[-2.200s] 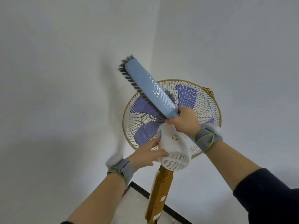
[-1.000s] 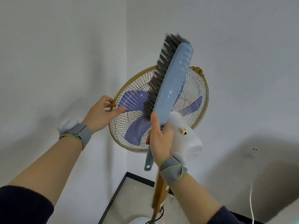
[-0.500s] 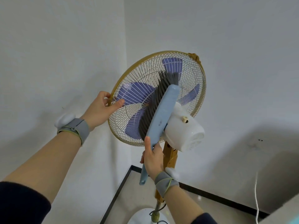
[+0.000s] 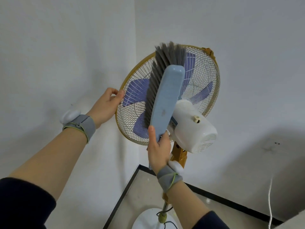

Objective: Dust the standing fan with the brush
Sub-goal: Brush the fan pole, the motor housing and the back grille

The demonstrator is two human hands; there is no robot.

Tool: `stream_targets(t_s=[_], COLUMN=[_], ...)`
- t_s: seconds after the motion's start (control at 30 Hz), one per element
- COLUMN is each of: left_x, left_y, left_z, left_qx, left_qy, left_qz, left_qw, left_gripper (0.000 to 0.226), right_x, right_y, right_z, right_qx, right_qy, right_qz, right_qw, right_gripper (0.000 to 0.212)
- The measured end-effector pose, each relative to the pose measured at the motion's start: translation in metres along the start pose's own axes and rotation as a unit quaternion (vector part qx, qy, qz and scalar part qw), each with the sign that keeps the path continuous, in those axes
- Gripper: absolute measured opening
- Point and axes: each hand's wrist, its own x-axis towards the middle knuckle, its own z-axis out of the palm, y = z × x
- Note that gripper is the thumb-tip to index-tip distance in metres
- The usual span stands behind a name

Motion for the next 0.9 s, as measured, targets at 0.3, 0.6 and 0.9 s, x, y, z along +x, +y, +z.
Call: stream_targets(t_s=[0.3, 0.6, 0.9], left_x=[0.002, 0.002, -0.003], left_y=[0.000, 0.000, 0.002], left_z=[0.003, -0.005, -0.003], left_qx=[-0.007, -0.030, -0.097], left_qy=[0.009, 0.020, 0.012], left_qz=[0.010, -0.001, -0.003], left_qw=[1.000, 0.999, 0.995], left_gripper=[0.040, 0.041, 0.012], right_x=[-0.001, -0.018, -0.009], right_y=[0.058, 0.037, 0.013], right_z=[-0.011, -0.027, 0.004], right_qx=[-0.096, -0.103, -0.127], right_qy=[-0.077, -0.044, -0.111], right_qz=[0.070, 0.030, -0.018], right_qw=[0.990, 0.993, 0.985], right_gripper=[0.050, 0.060, 0.060])
